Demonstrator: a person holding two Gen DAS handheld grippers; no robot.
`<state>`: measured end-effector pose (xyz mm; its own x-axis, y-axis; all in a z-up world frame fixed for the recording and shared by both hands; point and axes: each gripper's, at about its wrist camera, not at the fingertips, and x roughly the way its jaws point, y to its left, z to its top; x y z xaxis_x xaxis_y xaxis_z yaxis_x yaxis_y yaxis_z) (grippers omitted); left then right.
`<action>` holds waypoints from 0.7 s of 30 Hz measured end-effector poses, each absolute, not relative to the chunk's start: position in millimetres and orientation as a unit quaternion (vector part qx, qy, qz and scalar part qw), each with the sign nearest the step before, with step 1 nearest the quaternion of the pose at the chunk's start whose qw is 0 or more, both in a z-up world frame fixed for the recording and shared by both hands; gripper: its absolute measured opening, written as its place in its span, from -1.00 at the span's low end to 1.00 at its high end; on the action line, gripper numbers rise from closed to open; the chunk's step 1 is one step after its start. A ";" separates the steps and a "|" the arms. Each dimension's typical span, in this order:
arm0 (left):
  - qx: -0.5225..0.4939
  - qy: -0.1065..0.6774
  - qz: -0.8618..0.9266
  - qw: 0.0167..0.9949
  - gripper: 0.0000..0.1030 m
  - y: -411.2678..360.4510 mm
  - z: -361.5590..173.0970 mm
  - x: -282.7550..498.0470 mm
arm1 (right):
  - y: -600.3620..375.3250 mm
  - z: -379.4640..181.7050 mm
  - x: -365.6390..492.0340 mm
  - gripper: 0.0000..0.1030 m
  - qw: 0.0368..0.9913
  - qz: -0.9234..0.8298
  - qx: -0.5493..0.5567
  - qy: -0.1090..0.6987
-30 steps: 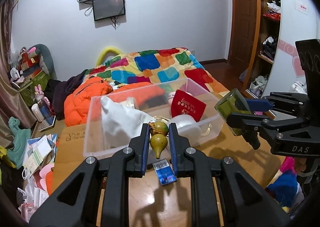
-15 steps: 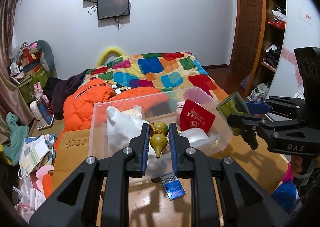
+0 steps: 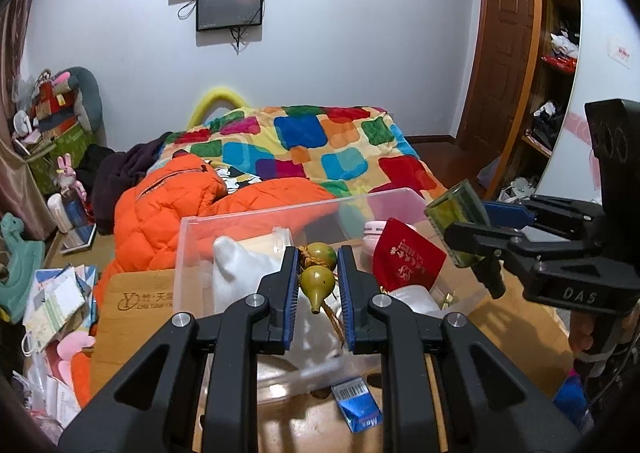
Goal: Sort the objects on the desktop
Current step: 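Carry the gourd pendant with the left gripper while the right carries the bottle over the box, then lower the pendant into the box with the left gripper while the right lowers the bottle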
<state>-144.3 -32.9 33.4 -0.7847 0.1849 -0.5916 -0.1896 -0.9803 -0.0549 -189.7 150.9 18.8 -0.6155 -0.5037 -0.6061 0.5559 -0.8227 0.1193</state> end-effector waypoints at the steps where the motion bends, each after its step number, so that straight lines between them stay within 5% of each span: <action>1: -0.314 0.002 0.944 0.100 -0.65 -32.9 32.2 -147.4 | 150.0 17.7 -192.3 -0.26 0.295 -0.898 0.325 0.040; 21: -0.339 0.014 0.933 0.116 -0.65 -14.5 5.7 -184.4 | 139.8 -14.6 -224.8 -0.25 0.299 -0.884 0.358 0.038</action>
<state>-184.4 -14.5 5.7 -0.7428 0.2064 -0.6369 -0.2254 -0.9729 -0.0524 -224.8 139.8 -14.6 -0.5653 -0.5010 -0.6553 0.5556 -0.8185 0.1464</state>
